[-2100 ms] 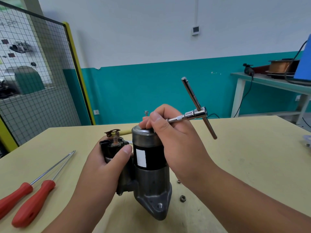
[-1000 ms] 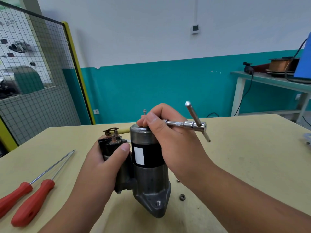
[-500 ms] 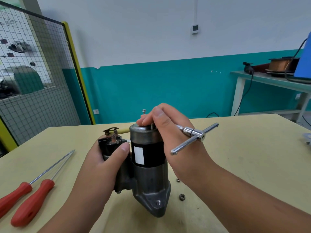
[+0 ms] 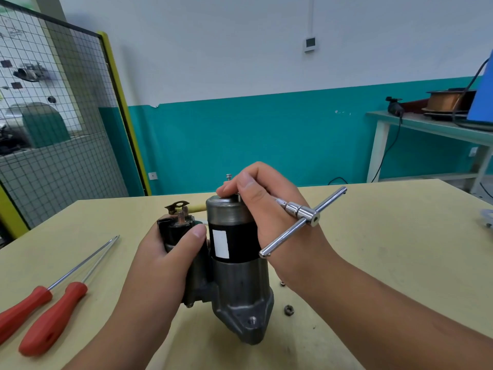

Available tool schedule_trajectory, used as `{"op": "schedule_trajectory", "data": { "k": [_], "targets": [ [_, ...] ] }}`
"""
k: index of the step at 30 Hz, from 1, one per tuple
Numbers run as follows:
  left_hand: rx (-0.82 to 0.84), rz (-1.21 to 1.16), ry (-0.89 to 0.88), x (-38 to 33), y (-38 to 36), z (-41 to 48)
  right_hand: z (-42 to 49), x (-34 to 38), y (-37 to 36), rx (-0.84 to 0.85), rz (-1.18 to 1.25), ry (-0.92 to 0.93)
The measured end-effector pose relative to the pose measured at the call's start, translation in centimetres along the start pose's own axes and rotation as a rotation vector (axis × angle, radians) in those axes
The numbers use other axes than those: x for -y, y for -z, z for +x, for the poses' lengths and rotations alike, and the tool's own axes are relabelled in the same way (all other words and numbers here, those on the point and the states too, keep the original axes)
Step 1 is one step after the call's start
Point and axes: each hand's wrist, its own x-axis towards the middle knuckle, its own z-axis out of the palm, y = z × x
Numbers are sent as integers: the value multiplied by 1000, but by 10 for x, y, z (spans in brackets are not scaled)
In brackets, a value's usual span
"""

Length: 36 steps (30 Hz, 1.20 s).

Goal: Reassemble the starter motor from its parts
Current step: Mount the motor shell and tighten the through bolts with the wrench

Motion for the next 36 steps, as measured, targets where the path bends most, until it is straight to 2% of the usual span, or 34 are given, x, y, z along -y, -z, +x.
{"op": "schedule_trajectory", "data": {
  "k": [4, 11, 16, 21, 24, 28, 30, 33, 36],
  "targets": [
    [-39, -2, -80, 0, -1, -5, 4, 13, 8, 13, 50, -34],
    [39, 61, -216, -12, -5, -17, 15, 34, 15, -80, -220, -224],
    [53, 20, -223, -10, -4, -18, 29, 28, 36, -274, -107, -337],
    [35, 8, -208, -10, -3, -17, 31, 18, 57, 27, -97, -638],
    [13, -6, -190, -8, -3, -15, 31, 17, 53, 3, -12, -625],
    [13, -8, -190, -10, -3, -15, 33, 28, 43, -109, 451, -590],
    [18, -17, -192, -9, -3, -15, 32, 34, 42, -107, 578, -527],
    [38, -6, -208, -7, -3, -16, 31, 41, 39, -145, 653, -422],
    [51, -8, -226, -8, -3, -17, 30, 44, 39, -168, 563, -320]
  ]
}}
